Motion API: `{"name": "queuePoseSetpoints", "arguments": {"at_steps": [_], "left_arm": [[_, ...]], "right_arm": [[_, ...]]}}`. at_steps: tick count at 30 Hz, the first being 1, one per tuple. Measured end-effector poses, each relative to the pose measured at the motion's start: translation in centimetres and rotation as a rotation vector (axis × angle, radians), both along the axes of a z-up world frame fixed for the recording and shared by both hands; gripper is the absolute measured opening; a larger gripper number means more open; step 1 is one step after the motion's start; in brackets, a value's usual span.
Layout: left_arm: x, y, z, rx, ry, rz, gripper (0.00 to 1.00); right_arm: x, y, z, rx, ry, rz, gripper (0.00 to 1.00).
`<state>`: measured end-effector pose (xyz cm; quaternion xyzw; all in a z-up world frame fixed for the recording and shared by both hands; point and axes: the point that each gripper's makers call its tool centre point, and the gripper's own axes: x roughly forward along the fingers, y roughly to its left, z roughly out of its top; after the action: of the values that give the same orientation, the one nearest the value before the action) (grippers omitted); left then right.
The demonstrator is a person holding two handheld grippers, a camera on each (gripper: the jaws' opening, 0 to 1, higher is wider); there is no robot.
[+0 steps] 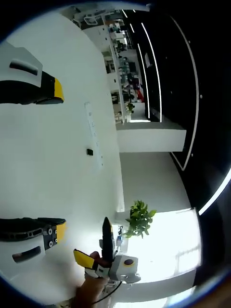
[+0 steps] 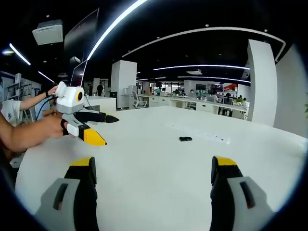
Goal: Snap the two parts of the plastic buckle together until the buckle closes and remains connected.
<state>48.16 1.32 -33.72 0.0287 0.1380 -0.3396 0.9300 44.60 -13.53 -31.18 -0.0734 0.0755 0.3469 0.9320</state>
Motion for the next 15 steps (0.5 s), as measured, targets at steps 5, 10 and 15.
{"name": "queuePoseSetpoints", "arguments": {"at_steps": [5,10,15], "left_arm": [[-0.3,-0.5,-0.7,0.04,-0.011,-0.023,0.99],[-0.2,0.2,-1.0,0.065,0.017,-0.006,0.99],[-0.2,1.0,-1.2,0.088,0.054,0.008,0.99]], "right_arm": [[-1.1,0.9,0.0,-0.026,-0.002,-0.01,1.0],[-0.7,0.6,0.0,-0.015,-0.013,-0.03,1.0],[0.1,-0.3,0.1,0.016,-0.013,-0.052,1.0]]}}
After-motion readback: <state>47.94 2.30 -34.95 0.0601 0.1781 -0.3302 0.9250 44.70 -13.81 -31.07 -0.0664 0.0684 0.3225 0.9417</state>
